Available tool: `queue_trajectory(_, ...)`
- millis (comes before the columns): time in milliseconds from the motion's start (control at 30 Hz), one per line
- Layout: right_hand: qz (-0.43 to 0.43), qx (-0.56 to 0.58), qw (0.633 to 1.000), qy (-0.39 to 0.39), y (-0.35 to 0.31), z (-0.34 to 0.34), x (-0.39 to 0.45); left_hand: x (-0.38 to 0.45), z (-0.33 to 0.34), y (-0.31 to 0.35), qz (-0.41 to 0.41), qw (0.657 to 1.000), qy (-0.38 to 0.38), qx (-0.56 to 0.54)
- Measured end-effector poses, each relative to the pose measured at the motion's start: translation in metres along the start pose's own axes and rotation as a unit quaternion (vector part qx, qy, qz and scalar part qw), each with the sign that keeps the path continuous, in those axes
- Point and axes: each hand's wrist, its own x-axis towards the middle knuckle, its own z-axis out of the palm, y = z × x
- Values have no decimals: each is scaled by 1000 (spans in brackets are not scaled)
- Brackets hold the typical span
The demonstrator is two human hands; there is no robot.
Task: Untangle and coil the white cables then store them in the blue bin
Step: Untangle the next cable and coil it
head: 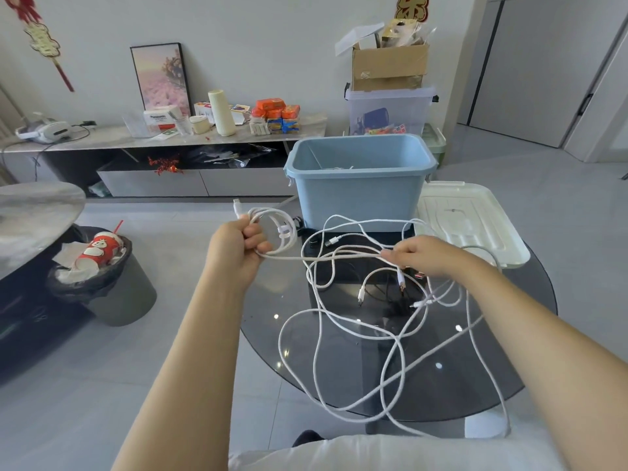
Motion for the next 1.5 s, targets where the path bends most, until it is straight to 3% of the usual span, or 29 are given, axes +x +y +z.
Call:
queue_trajectory(100, 50, 158, 985, 44, -3, -2, 6, 2, -1, -5, 23, 997, -20, 77)
queue_trajectory(267, 110, 475, 872, 39, -12, -6, 11, 0, 10, -18, 18, 972, -78, 221)
queue_trajectory(400, 134, 605, 785, 12, -18, -7, 11, -1, 11, -27, 11, 952, -92, 293)
queue_trajectory(467, 127, 625, 769, 27, -22, -3, 11, -1, 14, -32, 7, 943, -81, 322)
queue_trajectory(533, 103, 615, 780, 45, -31, 3, 10, -2, 20, -40, -3, 943, -73, 326)
queue_trajectory(600, 55, 570, 818, 61, -41, 11, 6, -4, 26, -50, -20, 945, -80, 316)
queue_trajectory(700, -53, 372, 924, 73, -57, 24, -8, -6, 34, -60, -64, 956, -103, 269)
queue_trajectory(800, -113, 187, 973, 74, -65, 35, -16, -6, 40, -60, -115, 980, -107, 125)
queue_trajectory(933, -96, 107, 988, 48, -62, 43, -16, -9, 43, -58, -126, 987, -95, -28)
queue_trajectory(1033, -32, 152, 988, -16, -60, 43, -15, -10, 43, -56, -107, 988, -93, -60)
queue_trajectory(1167, -11, 53, 996, -72, -46, 36, -16, -4, 39, -46, -78, 991, -72, -84)
queue_trajectory(1267, -4, 7, 997, -71, -28, 23, -15, 1, 28, -32, -63, 990, -61, -111)
queue_trajectory(1500, -57, 117, 989, -69, 7, 10, -6, -2, 14, -15, -18, 1000, -23, -4)
